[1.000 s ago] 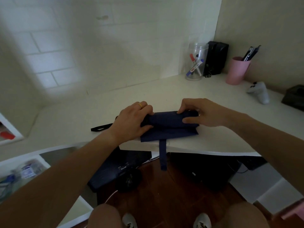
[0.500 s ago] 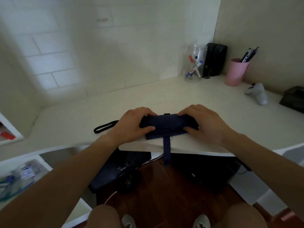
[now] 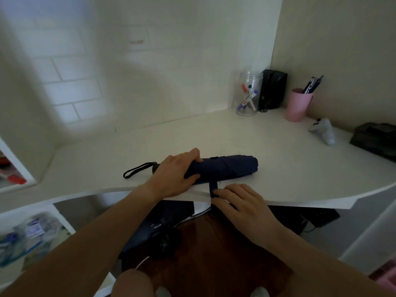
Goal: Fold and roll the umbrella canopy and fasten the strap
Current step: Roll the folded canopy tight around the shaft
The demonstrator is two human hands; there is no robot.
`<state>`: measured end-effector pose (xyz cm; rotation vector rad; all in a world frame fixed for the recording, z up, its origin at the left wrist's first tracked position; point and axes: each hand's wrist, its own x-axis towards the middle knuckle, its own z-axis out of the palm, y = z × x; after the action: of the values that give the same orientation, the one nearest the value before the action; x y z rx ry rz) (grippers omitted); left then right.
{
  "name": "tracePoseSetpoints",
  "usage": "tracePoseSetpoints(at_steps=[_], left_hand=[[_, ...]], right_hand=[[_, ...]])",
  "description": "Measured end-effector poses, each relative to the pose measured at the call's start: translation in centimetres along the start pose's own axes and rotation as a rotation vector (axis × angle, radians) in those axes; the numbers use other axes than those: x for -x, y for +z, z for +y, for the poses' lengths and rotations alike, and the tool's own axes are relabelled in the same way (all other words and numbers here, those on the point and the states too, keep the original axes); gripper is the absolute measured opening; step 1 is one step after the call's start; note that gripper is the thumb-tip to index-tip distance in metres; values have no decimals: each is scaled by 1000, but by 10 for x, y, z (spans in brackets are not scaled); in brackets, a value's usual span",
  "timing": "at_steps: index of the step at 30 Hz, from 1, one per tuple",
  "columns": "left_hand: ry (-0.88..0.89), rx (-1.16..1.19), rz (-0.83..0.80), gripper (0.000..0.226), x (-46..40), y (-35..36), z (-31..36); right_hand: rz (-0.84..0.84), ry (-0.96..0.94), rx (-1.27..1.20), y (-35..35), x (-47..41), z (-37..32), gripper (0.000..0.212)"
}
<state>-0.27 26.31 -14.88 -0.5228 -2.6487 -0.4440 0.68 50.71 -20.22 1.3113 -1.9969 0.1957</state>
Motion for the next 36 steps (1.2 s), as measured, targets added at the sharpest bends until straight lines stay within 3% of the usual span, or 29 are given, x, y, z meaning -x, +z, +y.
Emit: tracePoseSetpoints(at_steps=[3, 9, 15, 18, 24, 29, 36], left_hand=[[15, -38, 45, 31, 5, 1, 5], [57, -71, 72, 31, 14, 8, 15], [40, 15, 11, 19, 15, 2, 19], [62, 30, -8, 16, 11, -4, 18], [71, -34, 49, 32, 4, -3, 16], [-38, 42, 99, 59, -2, 11, 12], [36, 16, 100, 51, -6, 16, 9]], right_hand=[[11, 100, -106, -6, -6, 0, 20], [156, 658, -497, -33, -43, 16, 18], [84, 854, -681, -29, -66, 44, 3], [-35, 856, -681, -29, -77, 59, 4], [-323, 739, -612, -39, -97, 80, 5], [-388, 699, -543, -36, -103, 88, 5], [-462, 670, -550, -28, -112, 98, 24]])
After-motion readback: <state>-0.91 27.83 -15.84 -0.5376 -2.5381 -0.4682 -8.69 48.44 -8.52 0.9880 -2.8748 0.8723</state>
